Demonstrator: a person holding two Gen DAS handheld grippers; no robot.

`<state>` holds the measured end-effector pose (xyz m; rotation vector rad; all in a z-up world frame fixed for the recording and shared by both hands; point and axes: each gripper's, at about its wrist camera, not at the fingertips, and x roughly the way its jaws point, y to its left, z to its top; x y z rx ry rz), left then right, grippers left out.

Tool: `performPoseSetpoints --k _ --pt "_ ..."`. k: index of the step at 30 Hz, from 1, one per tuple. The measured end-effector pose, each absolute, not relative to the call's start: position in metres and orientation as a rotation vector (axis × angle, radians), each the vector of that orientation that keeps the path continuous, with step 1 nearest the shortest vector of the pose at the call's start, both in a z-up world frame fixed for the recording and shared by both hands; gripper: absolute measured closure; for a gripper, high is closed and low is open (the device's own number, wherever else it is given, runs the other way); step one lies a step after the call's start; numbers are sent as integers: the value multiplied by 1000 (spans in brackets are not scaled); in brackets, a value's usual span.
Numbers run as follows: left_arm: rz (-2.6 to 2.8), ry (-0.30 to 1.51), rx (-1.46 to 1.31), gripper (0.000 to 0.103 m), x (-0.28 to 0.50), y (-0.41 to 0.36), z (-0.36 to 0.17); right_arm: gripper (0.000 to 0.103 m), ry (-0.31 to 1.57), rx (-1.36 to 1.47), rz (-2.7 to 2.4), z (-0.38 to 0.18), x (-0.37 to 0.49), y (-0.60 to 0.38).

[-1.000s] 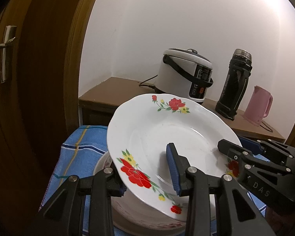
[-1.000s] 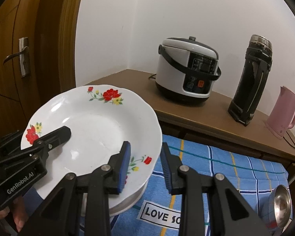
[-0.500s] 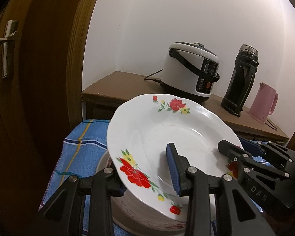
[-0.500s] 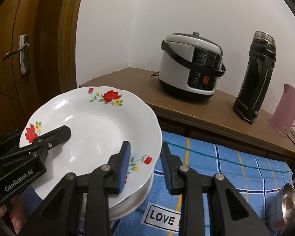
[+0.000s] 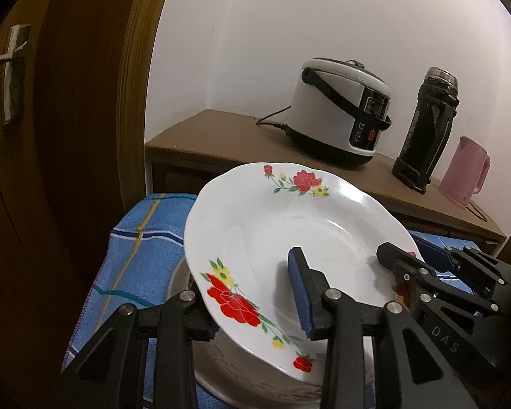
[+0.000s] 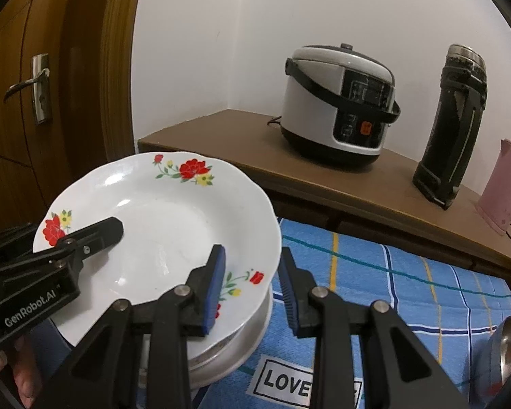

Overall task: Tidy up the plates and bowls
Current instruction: 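Lower the red-rose plate onto the pink-floral plate with the left gripper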

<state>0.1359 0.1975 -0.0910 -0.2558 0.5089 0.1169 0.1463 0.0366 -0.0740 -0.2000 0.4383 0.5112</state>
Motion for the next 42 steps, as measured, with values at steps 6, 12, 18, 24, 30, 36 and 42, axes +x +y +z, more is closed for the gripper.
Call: performPoseSetpoints --k 6,12,18,24,30,36,42 --pt "124 520 -268 64 137 199 -93 71 430 -206 517 -76 148 39" --pt "128 543 -278 64 141 201 -96 71 438 -203 526 -80 150 39" --pt "128 569 -291 65 144 203 -98 71 450 -207 538 -83 154 39" --pt "117 596 -309 65 147 204 -101 71 459 -211 546 -85 155 39" --pt "110 612 -321 65 149 204 -104 71 460 -216 558 -86 158 40" --pt "102 627 -333 65 149 205 -105 71 469 -210 579 -86 161 38" --pt "107 648 -335 65 149 205 -107 71 496 -229 595 -87 165 38"
